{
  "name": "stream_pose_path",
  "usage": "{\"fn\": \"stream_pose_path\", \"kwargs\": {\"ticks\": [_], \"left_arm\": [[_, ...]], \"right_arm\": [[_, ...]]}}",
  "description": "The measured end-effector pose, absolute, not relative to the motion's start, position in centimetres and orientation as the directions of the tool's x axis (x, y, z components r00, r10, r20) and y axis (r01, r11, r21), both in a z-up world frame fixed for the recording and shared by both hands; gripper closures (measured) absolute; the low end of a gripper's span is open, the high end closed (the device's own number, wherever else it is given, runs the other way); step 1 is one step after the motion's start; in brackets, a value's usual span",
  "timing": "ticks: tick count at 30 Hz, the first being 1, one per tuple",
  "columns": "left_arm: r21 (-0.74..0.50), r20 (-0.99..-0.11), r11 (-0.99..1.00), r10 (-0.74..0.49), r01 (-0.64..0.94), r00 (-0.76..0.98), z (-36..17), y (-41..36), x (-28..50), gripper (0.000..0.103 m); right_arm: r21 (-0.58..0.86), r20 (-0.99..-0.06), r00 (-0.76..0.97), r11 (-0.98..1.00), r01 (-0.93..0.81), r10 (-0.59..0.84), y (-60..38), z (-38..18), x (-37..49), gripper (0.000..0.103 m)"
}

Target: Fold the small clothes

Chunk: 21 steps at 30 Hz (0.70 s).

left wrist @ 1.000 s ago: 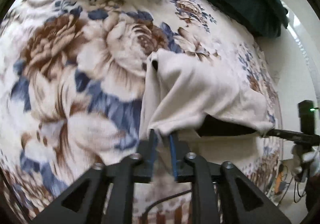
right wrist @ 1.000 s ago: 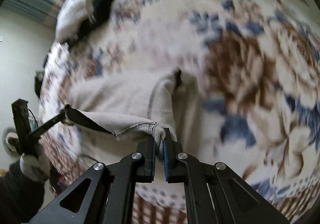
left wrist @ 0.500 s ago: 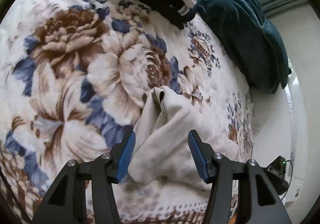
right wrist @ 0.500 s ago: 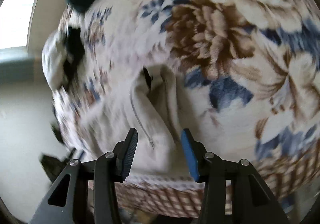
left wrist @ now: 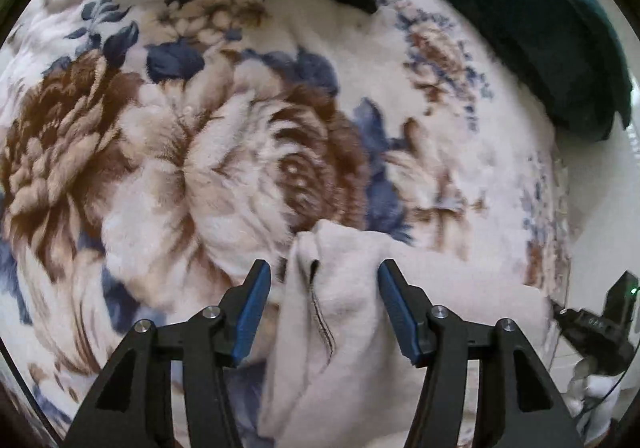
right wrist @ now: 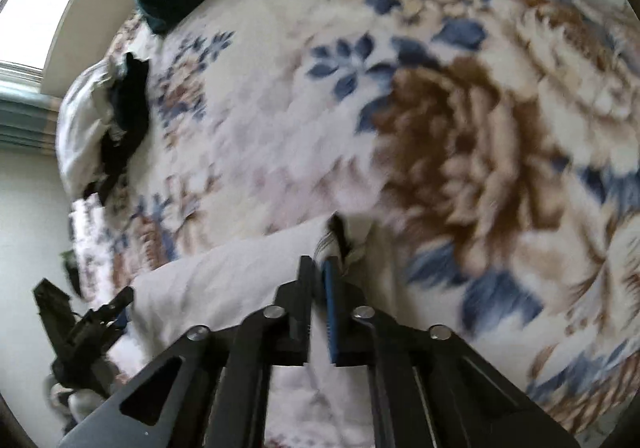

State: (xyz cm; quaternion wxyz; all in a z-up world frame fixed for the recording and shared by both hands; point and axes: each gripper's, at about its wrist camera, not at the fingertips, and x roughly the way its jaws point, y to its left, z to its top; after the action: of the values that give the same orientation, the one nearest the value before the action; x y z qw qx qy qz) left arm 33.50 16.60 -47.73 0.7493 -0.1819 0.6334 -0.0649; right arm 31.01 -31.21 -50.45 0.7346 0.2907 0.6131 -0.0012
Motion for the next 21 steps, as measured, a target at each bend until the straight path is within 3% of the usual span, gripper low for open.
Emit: {"fn": "stream_pose_path", "kwargs": {"ticks": [4, 8, 10, 12, 17, 18, 19, 21], "left_arm": [[-0.42, -0.902, 0.886, -0.385, -0.195, 0.195, -48.0, 18.6, 33.6, 0.048], [-0.46, -0.88, 0.866, -0.415, -0.197, 0.231, -45.9, 19.5, 32.5, 0.05], [-0.467, -0.875, 0.863, -0.42, -0.192, 0.241, -45.2, 19.6, 31.9, 0.05], [-0.467, -0.875, 0.865, -0.422, -0.185, 0.236, -45.0, 19.3, 31.7, 0.05], [-0.455, -0.884, 0.878, -0.425, -0.148, 0.195, -46.3, 17.2, 32.5, 0.05], [-0.437, -0.893, 0.889, -0.411, -0.133, 0.185, -46.6, 16.7, 32.8, 0.05], [-0.412, -0.904, 0.903, -0.389, -0.12, 0.178, -46.9, 16.3, 32.9, 0.05], [-0.402, -0.909, 0.91, -0.382, -0.105, 0.169, -47.3, 16.3, 33.0, 0.047]], "right_arm": [[0.371, -0.926, 0.237, 0.826, 0.425, 0.294, -33.7, -51.4, 32.4, 0.103], [0.525, -0.849, 0.232, 0.708, 0.473, 0.475, -35.8, -51.4, 31.8, 0.096], [0.538, -0.839, 0.211, 0.703, 0.466, 0.502, -35.9, -50.6, 30.9, 0.059], [0.588, -0.802, 0.231, 0.664, 0.461, 0.55, -35.8, -50.2, 29.8, 0.046], [0.605, -0.785, 0.171, 0.676, 0.421, 0.596, -33.0, -51.6, 30.1, 0.049], [0.607, -0.783, 0.161, 0.68, 0.412, 0.601, -32.4, -52.0, 30.4, 0.079], [0.593, -0.794, 0.143, 0.7, 0.397, 0.591, -31.6, -52.3, 30.7, 0.091], [0.526, -0.846, 0.123, 0.775, 0.351, 0.518, -30.6, -51.9, 31.1, 0.092]]}}
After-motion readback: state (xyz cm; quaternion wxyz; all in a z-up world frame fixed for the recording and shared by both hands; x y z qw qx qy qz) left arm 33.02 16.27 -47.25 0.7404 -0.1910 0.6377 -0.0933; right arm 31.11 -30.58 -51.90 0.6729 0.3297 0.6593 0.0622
